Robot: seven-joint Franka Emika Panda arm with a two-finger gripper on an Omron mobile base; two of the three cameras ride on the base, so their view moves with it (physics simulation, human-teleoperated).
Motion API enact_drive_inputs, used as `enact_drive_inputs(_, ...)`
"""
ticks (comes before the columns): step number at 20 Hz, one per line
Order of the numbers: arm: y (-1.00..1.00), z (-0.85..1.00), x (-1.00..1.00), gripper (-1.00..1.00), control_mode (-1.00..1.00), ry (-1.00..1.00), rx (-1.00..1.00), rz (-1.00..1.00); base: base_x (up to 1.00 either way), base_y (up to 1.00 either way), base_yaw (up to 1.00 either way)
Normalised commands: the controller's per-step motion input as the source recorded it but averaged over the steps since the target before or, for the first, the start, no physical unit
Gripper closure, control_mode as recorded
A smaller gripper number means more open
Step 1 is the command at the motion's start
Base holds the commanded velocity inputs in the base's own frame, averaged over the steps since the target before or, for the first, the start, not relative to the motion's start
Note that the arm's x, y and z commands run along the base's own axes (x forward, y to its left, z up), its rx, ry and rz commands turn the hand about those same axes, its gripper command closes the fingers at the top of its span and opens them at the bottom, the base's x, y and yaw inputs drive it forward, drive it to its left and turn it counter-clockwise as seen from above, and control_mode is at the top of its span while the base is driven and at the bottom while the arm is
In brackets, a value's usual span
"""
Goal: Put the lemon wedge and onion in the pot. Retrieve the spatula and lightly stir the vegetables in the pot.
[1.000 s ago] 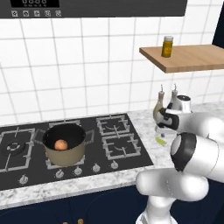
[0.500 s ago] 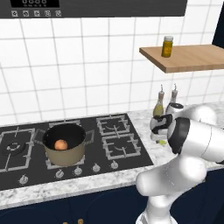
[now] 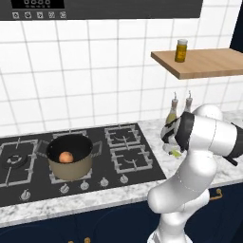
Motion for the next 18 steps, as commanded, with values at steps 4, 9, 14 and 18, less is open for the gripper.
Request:
enact_drive_inputs(4,0.00,-0.59,-0.18,1.00,-1.00,0.03,0.00,0.00,0.00,0.00,0.00)
enact_drive_inputs(9,0.00,-0.32,-0.08,1.00,-1.00,0.00,0.00,0.00,0.00,0.00,0.00)
enact_drive_inputs(14,0.23,0.43,-0.50,1.00,-1.00,-0.09,0.00,0.00,0.00,0.00,0.00)
enact_drive_inputs(18,0.58,1.00,-0.58,1.00,-1.00,-0.03,0.03,0.00,0.00,0.00,0.00)
